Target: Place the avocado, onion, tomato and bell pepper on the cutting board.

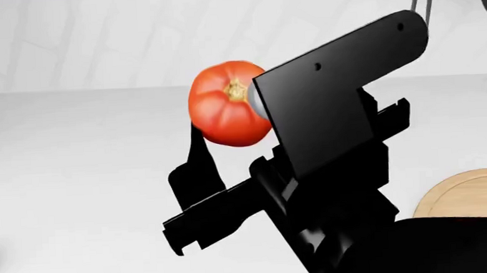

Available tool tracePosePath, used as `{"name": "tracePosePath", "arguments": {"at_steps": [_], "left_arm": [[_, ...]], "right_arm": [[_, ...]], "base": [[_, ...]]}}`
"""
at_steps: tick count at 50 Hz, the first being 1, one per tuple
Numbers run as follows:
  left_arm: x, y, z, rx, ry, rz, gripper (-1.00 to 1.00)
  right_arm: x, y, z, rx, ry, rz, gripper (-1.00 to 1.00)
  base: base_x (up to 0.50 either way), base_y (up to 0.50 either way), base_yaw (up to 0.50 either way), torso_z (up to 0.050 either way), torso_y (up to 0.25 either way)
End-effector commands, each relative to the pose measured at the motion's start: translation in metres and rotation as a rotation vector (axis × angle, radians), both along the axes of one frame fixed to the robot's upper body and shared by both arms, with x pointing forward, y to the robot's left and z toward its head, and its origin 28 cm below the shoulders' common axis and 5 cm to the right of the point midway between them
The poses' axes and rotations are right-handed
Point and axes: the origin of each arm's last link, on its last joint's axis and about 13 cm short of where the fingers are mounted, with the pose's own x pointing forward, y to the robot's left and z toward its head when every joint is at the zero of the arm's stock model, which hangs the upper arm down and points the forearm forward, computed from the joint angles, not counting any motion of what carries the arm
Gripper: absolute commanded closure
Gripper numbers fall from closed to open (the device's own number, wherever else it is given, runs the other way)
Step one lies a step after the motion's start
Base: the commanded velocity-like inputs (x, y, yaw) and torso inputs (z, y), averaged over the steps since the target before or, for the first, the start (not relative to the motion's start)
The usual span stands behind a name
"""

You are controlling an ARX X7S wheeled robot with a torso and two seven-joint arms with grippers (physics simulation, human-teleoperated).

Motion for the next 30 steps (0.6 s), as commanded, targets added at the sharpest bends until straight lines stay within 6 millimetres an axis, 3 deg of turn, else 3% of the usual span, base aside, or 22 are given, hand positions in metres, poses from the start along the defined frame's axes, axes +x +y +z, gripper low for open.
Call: {"name": "tracePosePath", "arguments": {"at_steps": [1, 13, 30], "left_arm": [[0.033, 0.003, -0.012, -0.013, 0.029, 0.021, -1.00], [0.061, 0.005, -0.023, -0.014, 0.056, 0.011, -1.00], [0.072, 0.007, -0.040, -0.020, 0.096, 0.039, -1.00]], "right_arm": [[-0.009, -0.003, 0.002, -0.009, -0.014, 0.006, 1.00], [-0.018, -0.003, 0.005, 0.001, -0.014, 0.006, 1.00], [-0.023, -0.001, 0.011, 0.004, -0.017, 0.013, 1.00]], "base": [[0.00, 0.00, 0.00, 0.000, 0.000], [0.00, 0.00, 0.00, 0.000, 0.000], [0.00, 0.00, 0.00, 0.000, 0.000]]}}
